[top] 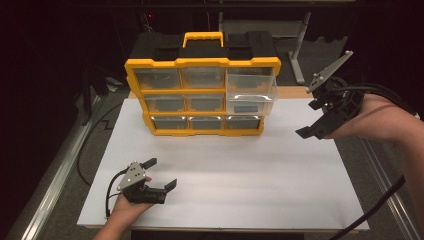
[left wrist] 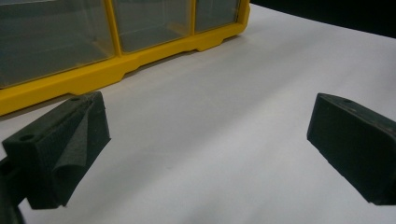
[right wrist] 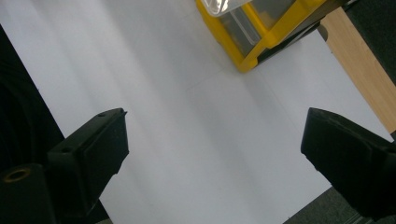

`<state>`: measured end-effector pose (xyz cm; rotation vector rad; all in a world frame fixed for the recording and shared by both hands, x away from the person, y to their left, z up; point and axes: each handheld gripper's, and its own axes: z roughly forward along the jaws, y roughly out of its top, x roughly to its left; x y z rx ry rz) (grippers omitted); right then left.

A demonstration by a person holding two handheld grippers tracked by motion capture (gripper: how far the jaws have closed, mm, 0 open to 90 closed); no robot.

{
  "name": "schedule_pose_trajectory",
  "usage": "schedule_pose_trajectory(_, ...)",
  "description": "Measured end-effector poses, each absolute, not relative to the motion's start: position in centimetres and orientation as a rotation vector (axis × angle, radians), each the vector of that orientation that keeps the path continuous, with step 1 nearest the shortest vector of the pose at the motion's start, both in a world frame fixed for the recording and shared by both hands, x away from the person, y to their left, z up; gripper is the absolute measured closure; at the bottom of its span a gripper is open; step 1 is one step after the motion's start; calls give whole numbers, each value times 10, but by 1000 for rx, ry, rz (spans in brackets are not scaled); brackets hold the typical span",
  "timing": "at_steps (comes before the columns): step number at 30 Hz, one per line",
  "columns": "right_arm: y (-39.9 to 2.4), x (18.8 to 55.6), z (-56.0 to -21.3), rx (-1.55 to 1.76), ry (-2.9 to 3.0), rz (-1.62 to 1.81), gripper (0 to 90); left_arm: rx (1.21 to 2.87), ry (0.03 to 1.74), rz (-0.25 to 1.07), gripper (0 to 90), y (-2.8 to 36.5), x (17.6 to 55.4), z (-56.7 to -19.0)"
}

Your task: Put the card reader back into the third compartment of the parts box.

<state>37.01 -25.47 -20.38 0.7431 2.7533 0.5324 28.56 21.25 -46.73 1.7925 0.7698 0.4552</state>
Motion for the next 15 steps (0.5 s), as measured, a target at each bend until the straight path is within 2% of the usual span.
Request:
schedule_pose_trajectory(3, -255, 370, -210, 771, 2740, 520, 1, 1802, 766, 452, 5, 212, 286, -468)
schedule_pose_trajectory(15, -261, 374, -237, 802, 2743, 484, 1, 1802, 766, 453, 5, 212, 285, -468)
